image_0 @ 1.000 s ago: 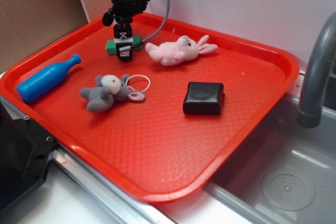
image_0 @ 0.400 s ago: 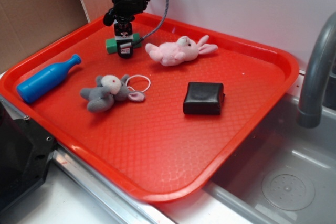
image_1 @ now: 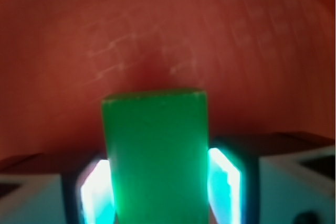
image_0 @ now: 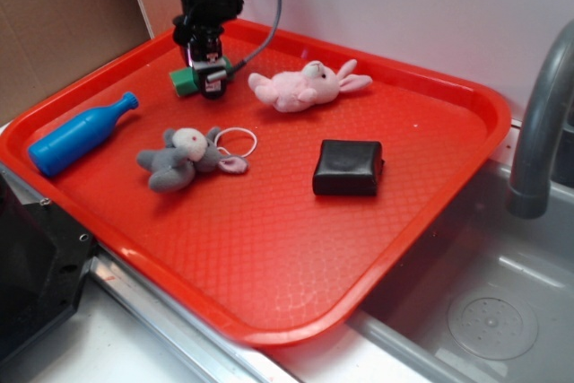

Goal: Grab the green block.

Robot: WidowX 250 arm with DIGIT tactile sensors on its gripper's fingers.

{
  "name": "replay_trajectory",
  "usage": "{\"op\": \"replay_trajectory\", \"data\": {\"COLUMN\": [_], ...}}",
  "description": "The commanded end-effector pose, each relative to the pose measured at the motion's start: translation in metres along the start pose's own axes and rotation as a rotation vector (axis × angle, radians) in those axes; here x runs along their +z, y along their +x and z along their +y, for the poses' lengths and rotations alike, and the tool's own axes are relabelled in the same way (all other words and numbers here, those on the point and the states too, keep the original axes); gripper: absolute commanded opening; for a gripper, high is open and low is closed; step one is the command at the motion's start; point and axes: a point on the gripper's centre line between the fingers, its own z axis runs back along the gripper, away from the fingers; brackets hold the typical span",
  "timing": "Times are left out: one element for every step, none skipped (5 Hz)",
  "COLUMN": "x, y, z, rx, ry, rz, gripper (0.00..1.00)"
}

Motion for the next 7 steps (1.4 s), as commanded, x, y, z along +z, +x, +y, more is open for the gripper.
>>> {"op": "replay_trajectory", "data": {"x": [0.118,0.169,0.217,0.266,0.288,0.267,0.257], "y": [-0.013,-0.042,-0.069,-0.078,-0.076,-0.069,-0.063], "z": [-0.061,-0.075,-0.08,-0.083,-0.086,-0.088,-0.089], "rx": [0.492,0.516,0.535,0.502,0.482,0.444,0.421], "ry": [0.088,0.002,-0.069,-0.076,-0.033,0.008,0.045], "rz": [-0.225,-0.305,-0.343,-0.362,-0.352,-0.363,-0.366], "gripper": [0.0,0.0,0.0,0.0,0.0,0.0,0.0]}}
